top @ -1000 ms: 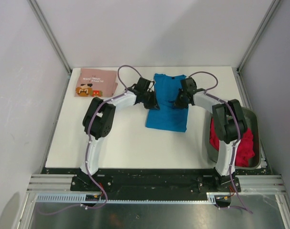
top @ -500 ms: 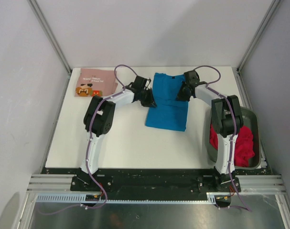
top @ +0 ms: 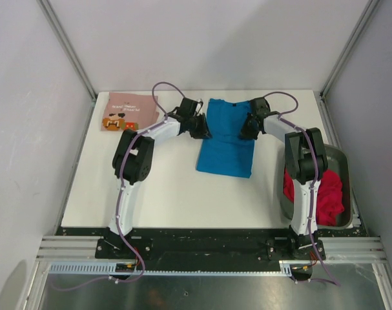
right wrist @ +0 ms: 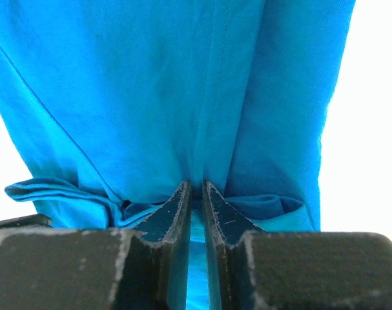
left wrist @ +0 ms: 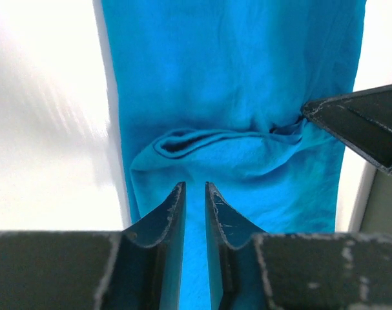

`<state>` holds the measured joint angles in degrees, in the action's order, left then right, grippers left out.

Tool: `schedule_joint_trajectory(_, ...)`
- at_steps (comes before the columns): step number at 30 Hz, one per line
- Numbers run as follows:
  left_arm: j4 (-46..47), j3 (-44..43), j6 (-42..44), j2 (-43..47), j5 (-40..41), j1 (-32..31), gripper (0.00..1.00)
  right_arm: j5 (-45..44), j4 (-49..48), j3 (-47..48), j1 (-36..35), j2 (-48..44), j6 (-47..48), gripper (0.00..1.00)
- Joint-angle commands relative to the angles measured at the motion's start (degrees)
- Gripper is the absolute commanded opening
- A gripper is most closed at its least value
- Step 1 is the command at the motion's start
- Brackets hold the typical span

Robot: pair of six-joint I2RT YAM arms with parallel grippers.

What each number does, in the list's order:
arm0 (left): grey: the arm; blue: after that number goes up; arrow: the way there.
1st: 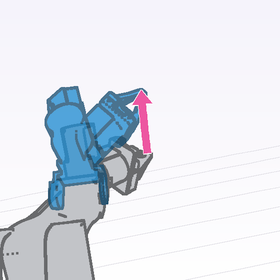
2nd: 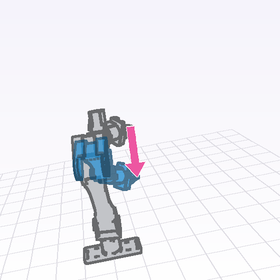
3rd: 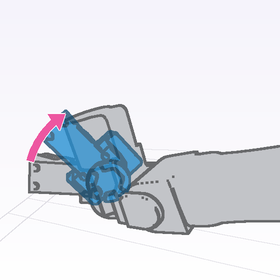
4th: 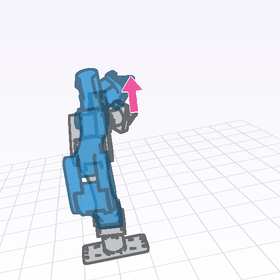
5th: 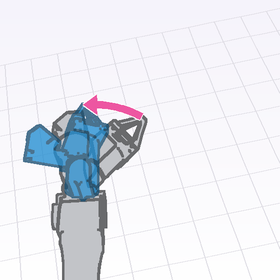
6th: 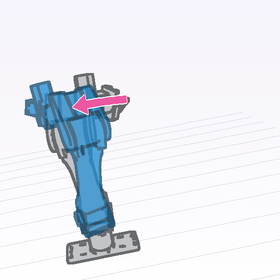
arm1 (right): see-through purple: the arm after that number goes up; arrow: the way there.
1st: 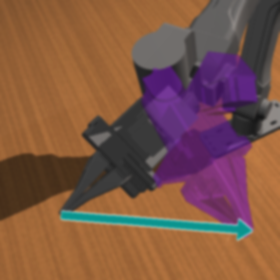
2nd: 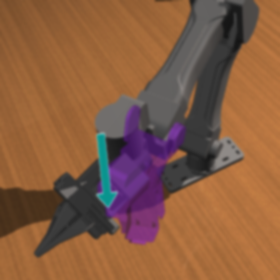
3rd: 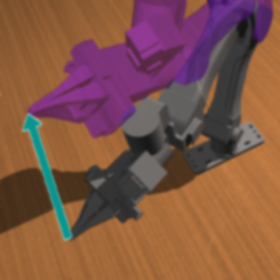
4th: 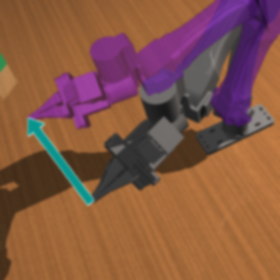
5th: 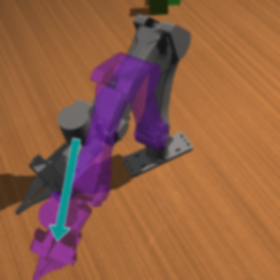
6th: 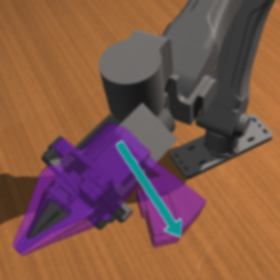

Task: Fold and stack the t-shirts
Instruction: Fold the folded rectangular tshirt in 1/3 of the way

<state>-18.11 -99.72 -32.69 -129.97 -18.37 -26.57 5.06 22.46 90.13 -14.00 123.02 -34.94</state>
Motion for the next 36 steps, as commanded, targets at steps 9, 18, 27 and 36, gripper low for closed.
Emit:
schedule_joint_trajectory(9, 1.30, -4.65, 2.82, -1.38, 2.31, 1.56, 0.37, 0.26, 0.85, 1.54, -0.15, 1.28, 0.21, 0.17)
schedule_joint_trajectory(18, 1.19, -6.07, 5.35, -2.32, 5.57, 1.82, 0.39, 0.85, 0.55, 1.69, -0.06, 1.72, 0.27, 0.17)
schedule_joint_trajectory(27, 1.16, -8.20, 6.58, -4.92, 3.21, 1.85, 0.38, 1.07, 0.51, 1.66, 0.10, 2.25, 0.39, 0.17)
schedule_joint_trajectory(36, 1.27, -7.32, 5.95, -3.70, 6.16, 1.91, 0.12, 1.04, 0.39, 1.44, 0.27, 2.45, 0.48, 0.17)
